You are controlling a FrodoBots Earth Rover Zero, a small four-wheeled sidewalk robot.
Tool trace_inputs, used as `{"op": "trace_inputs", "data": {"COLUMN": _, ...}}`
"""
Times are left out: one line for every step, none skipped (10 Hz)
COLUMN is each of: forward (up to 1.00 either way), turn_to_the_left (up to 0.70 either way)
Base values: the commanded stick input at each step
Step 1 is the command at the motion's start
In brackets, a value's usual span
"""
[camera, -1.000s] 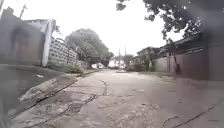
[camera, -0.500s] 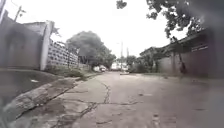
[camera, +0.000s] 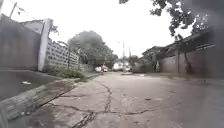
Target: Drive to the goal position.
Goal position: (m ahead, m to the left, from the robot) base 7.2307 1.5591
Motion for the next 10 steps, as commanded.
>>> {"op": "trace_inputs", "data": {"forward": 0.7, "turn_to_the_left": 0.0}}
{"op": "trace_inputs", "data": {"forward": 0.7, "turn_to_the_left": 0.03}}
{"op": "trace_inputs", "data": {"forward": 0.7, "turn_to_the_left": 0.03}}
{"op": "trace_inputs", "data": {"forward": 0.7, "turn_to_the_left": 0.03}}
{"op": "trace_inputs", "data": {"forward": 0.7, "turn_to_the_left": 0.03}}
{"op": "trace_inputs", "data": {"forward": 0.7, "turn_to_the_left": 0.03}}
{"op": "trace_inputs", "data": {"forward": 0.7, "turn_to_the_left": 0.18}}
{"op": "trace_inputs", "data": {"forward": 0.7, "turn_to_the_left": 0.32}}
{"op": "trace_inputs", "data": {"forward": 0.7, "turn_to_the_left": 0.19}}
{"op": "trace_inputs", "data": {"forward": 0.7, "turn_to_the_left": 0.07}}
